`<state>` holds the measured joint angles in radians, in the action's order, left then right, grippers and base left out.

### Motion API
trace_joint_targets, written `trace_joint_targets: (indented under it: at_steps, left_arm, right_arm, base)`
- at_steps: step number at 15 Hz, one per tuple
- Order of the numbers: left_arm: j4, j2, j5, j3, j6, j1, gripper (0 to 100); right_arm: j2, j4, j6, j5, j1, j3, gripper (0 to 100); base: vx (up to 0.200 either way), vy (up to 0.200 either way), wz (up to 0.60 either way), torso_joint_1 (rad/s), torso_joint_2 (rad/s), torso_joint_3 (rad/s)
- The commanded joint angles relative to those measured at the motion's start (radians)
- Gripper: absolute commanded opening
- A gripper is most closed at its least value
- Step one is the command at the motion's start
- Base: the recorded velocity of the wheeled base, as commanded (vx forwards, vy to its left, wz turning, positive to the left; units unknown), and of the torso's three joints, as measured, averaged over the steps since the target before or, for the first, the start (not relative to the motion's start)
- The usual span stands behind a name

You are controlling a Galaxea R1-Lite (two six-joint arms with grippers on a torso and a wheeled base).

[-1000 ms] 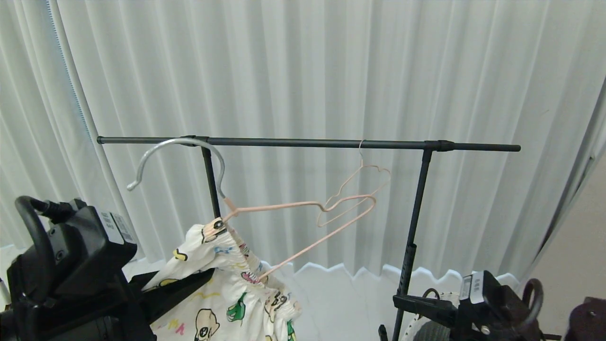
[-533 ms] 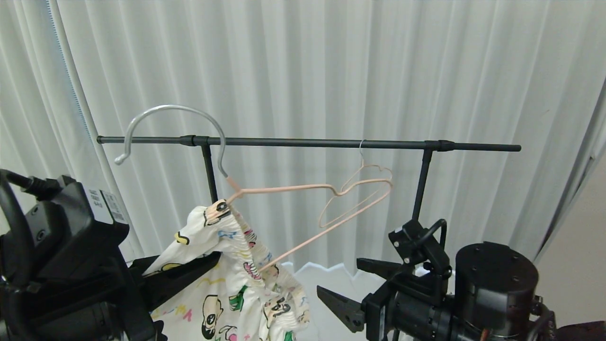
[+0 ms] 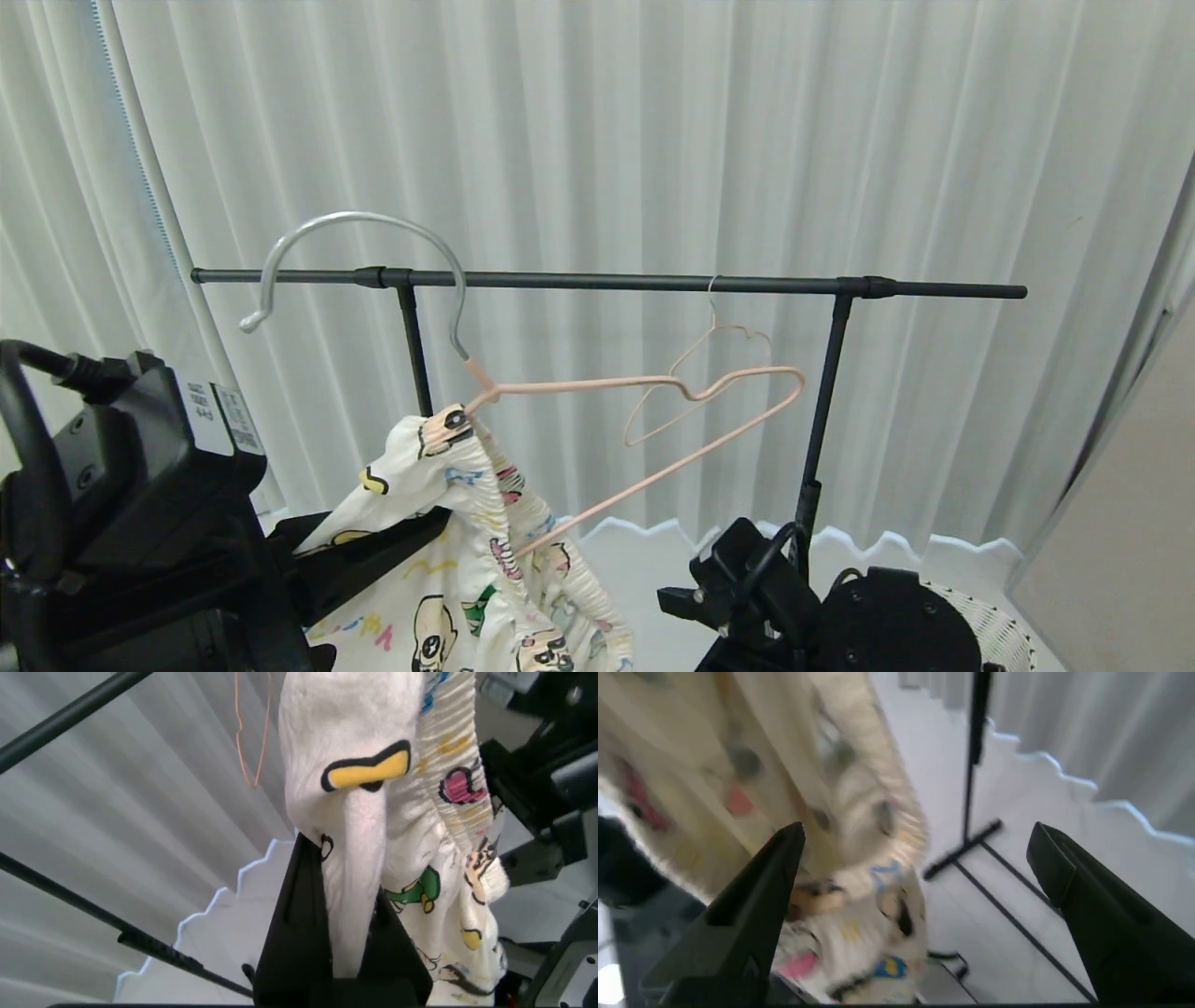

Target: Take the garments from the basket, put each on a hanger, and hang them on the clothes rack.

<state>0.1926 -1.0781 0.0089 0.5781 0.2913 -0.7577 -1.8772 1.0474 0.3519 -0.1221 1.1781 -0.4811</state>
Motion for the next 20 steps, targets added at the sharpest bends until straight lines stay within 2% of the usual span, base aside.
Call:
trace_joint_targets:
  at_steps: [1,3,5,7,10,12,18,20]
  left_arm:
    - [0.001,0.004,0.000,0.005,-0.003,0.000,0]
    - [0.001,0.017,0.000,-0.003,-0.004,0.001,0]
    - [0.001,0.026,0.000,-0.029,0.000,0.003,0]
    - [0.001,0.041,0.002,-0.073,0.002,0.006,0]
    - [0.001,0.066,0.002,-0.144,0.002,0.020,0]
    - [0.001,0.089,0.003,-0.190,0.003,0.020,0]
    - [-0.004,0.098,0.009,-0.251,0.006,0.021,0]
    - [-0.002,0.058,0.080,-0.267,0.005,0.034,0]
  right_arm:
    - [-0.034,-0.030,-0.001,-0.034,-0.003,0.007,100]
    - [-0.034,-0.075,-0.002,-0.065,-0.026,0.007,100]
    - [-0.034,-0.086,-0.031,-0.108,-0.092,0.013,100]
    - [-0.028,-0.086,-0.119,-0.139,-0.204,0.039,100]
    - [0.001,-0.084,-0.228,-0.143,-0.377,0.036,100]
    - [0.018,-0.081,-0.275,-0.139,-0.449,0.035,100]
    - [0.069,-0.081,-0.309,-0.134,-0.479,0.035,100]
    - [0.133,-0.095,-0.358,-0.065,-0.465,0.042,100]
  base:
    - [0.000,0.000,0.00,0.000,0.00,0.000]
    - [0.000,0.000,0.00,0.000,0.00,0.000]
    - [0.000,0.000,0.00,0.000,0.00,0.000]
    - [0.000,0.000,0.00,0.000,0.00,0.000]
    - [0.000,0.000,0.00,0.000,0.00,0.000]
    - [0.000,0.000,0.00,0.000,0.00,0.000]
    - [0.000,0.000,0.00,0.000,0.00,0.000]
    - [0.000,0.000,0.00,0.000,0.00,0.000]
